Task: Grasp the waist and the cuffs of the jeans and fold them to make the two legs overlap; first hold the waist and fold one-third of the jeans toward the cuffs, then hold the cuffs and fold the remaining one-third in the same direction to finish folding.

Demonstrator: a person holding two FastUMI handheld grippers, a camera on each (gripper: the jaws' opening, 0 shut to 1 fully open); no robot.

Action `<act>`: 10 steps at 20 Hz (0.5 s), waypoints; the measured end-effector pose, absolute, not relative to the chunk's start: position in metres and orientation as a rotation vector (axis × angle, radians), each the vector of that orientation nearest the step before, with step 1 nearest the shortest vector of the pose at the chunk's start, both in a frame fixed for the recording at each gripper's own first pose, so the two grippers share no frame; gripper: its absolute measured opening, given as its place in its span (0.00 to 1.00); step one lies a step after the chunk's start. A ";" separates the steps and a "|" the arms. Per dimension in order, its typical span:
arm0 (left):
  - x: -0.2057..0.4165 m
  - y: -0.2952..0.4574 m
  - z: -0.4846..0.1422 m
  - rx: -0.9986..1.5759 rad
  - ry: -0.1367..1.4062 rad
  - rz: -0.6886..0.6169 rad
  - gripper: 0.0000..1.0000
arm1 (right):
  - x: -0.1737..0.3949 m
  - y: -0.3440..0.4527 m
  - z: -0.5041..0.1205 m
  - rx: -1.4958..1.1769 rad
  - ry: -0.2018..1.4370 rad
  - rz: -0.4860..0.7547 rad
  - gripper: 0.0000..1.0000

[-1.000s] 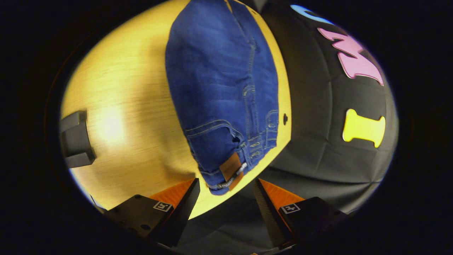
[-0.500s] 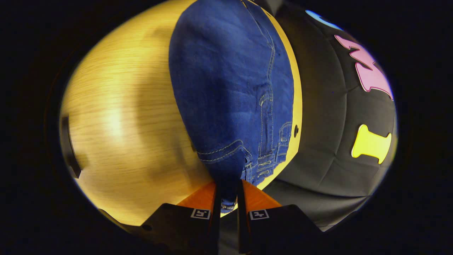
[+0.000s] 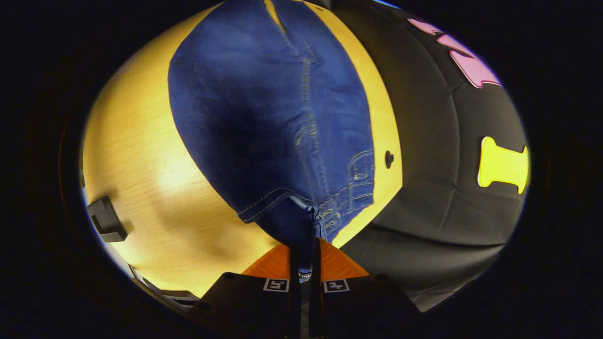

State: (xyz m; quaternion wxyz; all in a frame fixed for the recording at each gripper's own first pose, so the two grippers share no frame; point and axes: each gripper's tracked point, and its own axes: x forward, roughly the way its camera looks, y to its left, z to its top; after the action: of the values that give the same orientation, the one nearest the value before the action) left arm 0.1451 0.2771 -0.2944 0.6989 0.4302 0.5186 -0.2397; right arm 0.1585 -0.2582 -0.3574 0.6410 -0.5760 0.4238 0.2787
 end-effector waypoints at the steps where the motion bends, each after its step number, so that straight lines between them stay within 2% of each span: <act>1: 0.153 0.271 -0.282 0.932 1.151 -0.548 0.06 | 0.169 -0.253 -0.344 -1.293 0.957 0.636 0.11; 5: 0.185 0.256 -0.233 0.860 1.126 -0.569 0.06 | 0.225 -0.232 -0.297 -1.101 0.946 0.538 0.11; 10: 0.247 0.255 -0.210 0.741 1.134 -0.523 0.06 | 0.305 -0.217 -0.250 -0.869 0.934 0.373 0.11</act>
State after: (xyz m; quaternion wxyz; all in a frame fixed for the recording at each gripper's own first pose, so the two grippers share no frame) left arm 0.2468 0.2555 -0.2095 0.7479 0.3388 0.5184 -0.2391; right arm 0.3052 -0.2166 -0.2496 0.7872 -0.4031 0.4334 0.1729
